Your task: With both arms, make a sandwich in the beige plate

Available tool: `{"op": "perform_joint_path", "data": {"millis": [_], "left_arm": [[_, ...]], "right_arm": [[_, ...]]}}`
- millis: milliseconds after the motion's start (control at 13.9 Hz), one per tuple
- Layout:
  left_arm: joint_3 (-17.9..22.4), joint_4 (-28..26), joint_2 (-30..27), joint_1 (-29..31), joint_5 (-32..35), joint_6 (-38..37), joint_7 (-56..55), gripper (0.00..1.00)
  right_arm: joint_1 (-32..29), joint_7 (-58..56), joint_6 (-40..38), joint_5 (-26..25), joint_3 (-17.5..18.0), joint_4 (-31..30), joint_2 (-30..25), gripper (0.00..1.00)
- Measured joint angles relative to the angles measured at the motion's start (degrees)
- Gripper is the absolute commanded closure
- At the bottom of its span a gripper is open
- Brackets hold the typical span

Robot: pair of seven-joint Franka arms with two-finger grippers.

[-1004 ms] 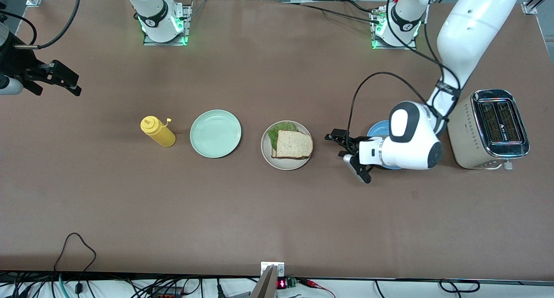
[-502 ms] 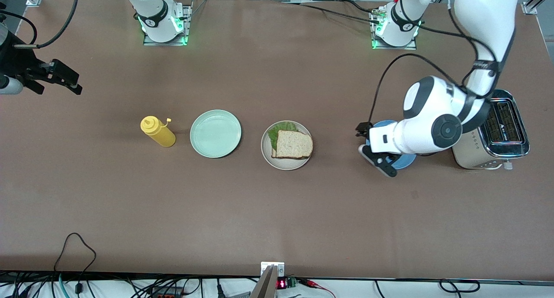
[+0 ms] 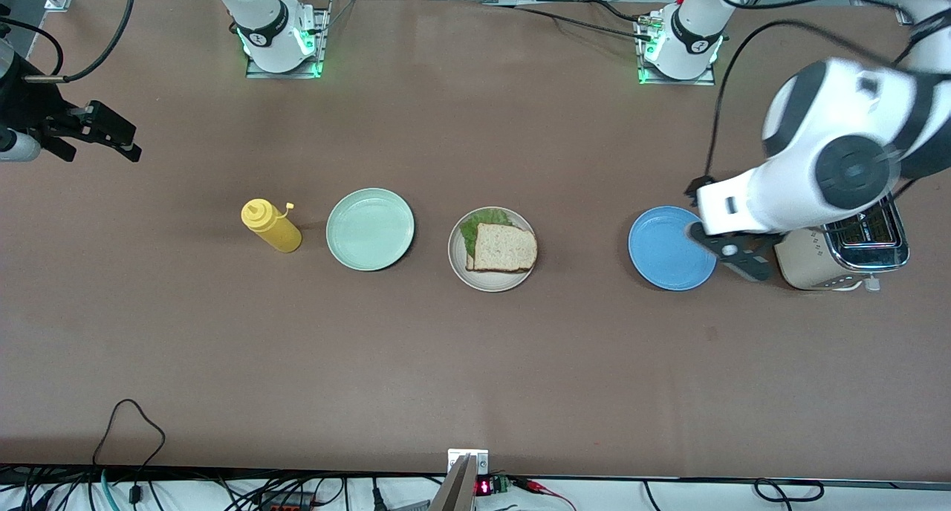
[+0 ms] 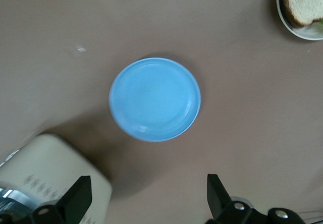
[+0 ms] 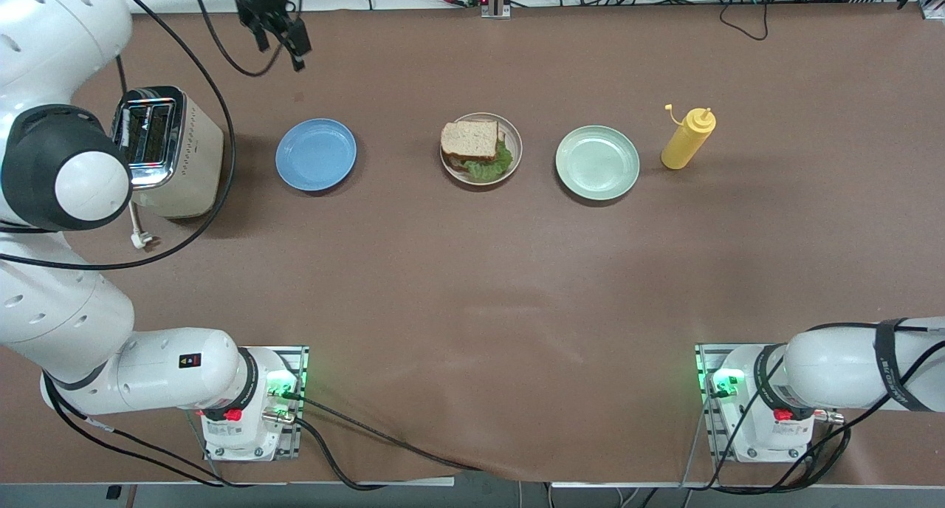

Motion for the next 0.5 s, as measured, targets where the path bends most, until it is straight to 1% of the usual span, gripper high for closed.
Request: {"op": "perform_joint_path", "data": {"millis": [72, 143, 287, 359, 430, 502], "left_arm": [[1.69, 0.91, -1.15, -0.14, -0.11, -0.80, -0.27, 0.00], [4.68, 1.00, -2.48, -0.95, -0.91, -1.16, -0.94, 0.00], [13.30, 0.25, -5.16, -5.25, -5.05, -1.58, -3.73, 0.00], [16.64, -0.38, -6.53, -7.04, -7.10, -1.59, -5.99, 0.00], [18.45, -1.49, -8.22, -7.94, -8.19, -1.03, -8.18, 0.00], [19.16, -3.19, -10.38, -8.31, -8.44, 0.78, -9.71, 0.00]], "right_arm": [[0.01, -0.01, 0.00, 0.00, 0.01, 0.02, 0.00, 0.00], [0.01, -0.02, 0.00, 0.00, 0.01, 0.02, 0.00, 0.00], [0.02, -0.02, 0.00, 0.00, 0.01, 0.03, 0.00, 0.00], [0.02, -0.02, 0.00, -0.01, 0.01, 0.03, 0.00, 0.00], [0.01, -0.02, 0.00, -0.01, 0.01, 0.03, 0.00, 0.00], [0.02, -0.02, 0.00, -0.01, 0.01, 0.03, 0.00, 0.00]]}}
